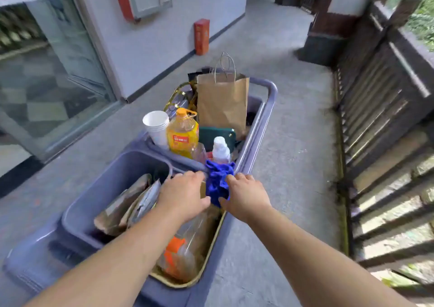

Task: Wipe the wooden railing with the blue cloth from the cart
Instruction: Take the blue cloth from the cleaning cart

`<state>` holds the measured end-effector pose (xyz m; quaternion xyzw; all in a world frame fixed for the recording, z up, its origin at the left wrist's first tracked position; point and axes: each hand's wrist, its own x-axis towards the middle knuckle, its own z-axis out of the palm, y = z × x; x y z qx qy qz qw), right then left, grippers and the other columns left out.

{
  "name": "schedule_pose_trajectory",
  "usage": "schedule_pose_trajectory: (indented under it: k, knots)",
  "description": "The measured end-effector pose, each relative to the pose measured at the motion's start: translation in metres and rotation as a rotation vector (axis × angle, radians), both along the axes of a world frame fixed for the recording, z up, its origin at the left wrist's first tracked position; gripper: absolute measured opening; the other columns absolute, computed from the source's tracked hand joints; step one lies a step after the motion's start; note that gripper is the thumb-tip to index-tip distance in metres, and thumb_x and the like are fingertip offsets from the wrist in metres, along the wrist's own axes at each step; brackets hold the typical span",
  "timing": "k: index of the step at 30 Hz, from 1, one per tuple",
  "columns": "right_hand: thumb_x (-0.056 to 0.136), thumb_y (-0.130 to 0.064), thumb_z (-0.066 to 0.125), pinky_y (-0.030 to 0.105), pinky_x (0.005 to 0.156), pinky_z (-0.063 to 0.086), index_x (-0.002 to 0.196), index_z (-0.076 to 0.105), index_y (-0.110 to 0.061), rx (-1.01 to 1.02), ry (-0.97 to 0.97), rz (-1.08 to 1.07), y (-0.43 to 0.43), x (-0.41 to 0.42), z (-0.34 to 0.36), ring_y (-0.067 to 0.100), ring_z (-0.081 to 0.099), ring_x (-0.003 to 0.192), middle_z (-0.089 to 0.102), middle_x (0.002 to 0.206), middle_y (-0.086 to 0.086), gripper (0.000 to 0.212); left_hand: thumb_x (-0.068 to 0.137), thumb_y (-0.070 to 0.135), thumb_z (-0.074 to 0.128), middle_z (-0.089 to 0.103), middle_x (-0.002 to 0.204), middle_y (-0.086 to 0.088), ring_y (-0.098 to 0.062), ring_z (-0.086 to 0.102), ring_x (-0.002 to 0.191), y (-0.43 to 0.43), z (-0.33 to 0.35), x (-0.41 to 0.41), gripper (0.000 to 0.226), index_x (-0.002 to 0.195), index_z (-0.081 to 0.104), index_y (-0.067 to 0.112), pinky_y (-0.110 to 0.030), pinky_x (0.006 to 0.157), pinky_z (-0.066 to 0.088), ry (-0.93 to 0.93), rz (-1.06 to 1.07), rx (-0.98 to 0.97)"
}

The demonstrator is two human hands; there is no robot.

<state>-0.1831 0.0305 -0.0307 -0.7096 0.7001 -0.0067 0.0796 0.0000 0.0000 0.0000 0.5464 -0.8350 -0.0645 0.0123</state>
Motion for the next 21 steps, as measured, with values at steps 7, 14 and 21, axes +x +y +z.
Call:
schedule_pose_trajectory:
  k: [7,14,21]
  knots:
    - [0.092,-0.036,0.056,0.044,0.083,0.040,0.110,0.056,-0.017,-0.001,-0.025,-0.077,-0.034,0.009,-0.031,0.037,0.054,0.111,0.062,0.114,0.009,0.026,0.076,0.055,0.059,0.066,0.117,0.000,-0.027,0.060,0.106,-0.028,-0.031,-0.008,0.052,0.121,0.056,0.029,-0.040,0.076,0.050,0.082,-0.027,-0.006]
    - [0.089,-0.021,0.055,0.046,0.077,0.044,0.097,0.055,-0.013,-0.236,-0.277,-0.060,-0.015,0.009,0.006,0.036,0.052,0.092,0.060,0.098,0.009,0.012,0.072,0.049,0.072,0.056,0.134,0.003,-0.026,0.057,0.116,-0.038,-0.018,-0.013,0.071,0.136,0.043,0.034,-0.044,0.081,0.054,0.183,-0.074,0.084]
    - [0.081,-0.014,0.058,0.044,0.077,0.044,0.095,0.057,-0.015,-0.494,-0.413,-0.138,0.056,-0.059,0.083,0.029,0.053,0.086,0.060,0.090,0.003,0.013,0.081,0.042,0.066,0.069,0.105,0.004,-0.028,0.066,0.096,-0.029,0.028,-0.070,0.023,0.101,0.057,0.033,-0.037,0.068,0.048,0.242,-0.272,0.109]
